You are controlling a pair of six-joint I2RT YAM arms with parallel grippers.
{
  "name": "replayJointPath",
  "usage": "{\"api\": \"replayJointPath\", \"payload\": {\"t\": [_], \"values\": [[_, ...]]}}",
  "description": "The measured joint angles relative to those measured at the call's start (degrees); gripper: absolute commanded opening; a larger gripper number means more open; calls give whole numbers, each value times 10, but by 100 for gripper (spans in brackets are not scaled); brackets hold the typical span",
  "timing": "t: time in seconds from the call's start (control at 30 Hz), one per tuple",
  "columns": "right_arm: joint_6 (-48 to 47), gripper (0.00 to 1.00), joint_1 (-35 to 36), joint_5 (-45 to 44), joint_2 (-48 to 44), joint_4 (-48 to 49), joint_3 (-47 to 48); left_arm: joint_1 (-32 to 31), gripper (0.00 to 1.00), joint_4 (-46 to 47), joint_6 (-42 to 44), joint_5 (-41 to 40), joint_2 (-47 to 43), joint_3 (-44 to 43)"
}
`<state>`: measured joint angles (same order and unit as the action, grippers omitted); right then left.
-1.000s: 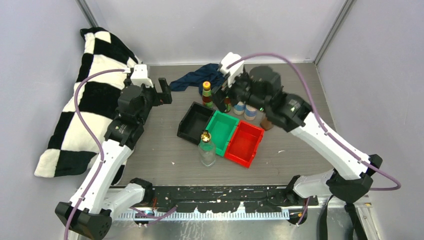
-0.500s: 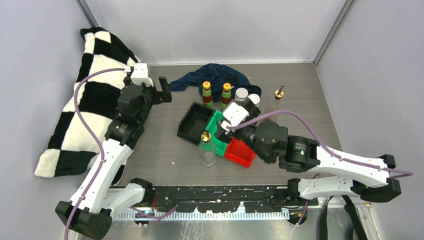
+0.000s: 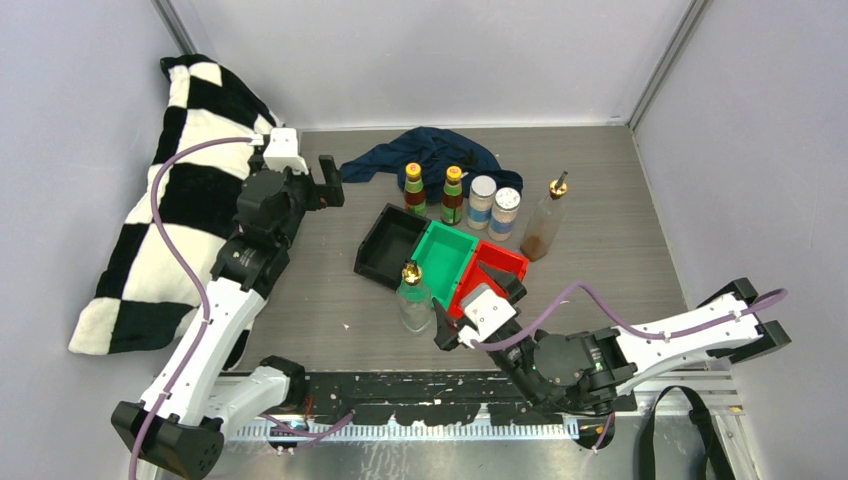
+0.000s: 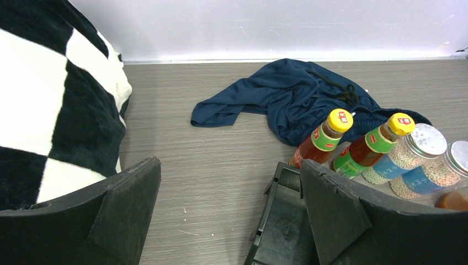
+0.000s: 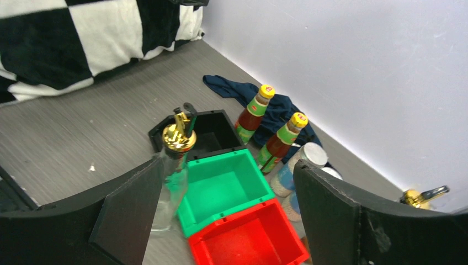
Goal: Organize the condiment bottles
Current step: Pick up the bottle from the center of the board.
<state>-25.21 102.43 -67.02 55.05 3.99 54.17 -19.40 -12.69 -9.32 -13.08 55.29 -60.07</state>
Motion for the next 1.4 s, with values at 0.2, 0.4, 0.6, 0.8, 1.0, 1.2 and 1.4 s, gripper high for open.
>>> {"api": "replayJointPath", "payload": {"t": [0.2, 0.4, 0.6, 0.8, 1.0, 1.2, 1.4], "values": [[-6, 92, 53, -60, 13, 161, -62, 0, 97, 0, 4, 0, 0, 0], [-27, 92, 70, -75, 45, 328, -146, 0, 97, -4, 3, -8, 0, 0], [-54, 92, 78, -80, 71, 443, -171, 0, 97, -9, -3, -17, 0, 0], [-77, 92, 79, -79, 93, 539, -193, 0, 97, -23, -16, -26, 0, 0], [-113, 94, 79, -79, 159, 632, -196, 0, 97, -29, -28, -35, 0, 0], [-140, 96, 79, -79, 182, 690, -208, 0, 100, -35, -39, -40, 0, 5], [-113, 97, 59, -75, 156, 665, -220, 0, 100, -39, -43, -51, 0, 14]]}}
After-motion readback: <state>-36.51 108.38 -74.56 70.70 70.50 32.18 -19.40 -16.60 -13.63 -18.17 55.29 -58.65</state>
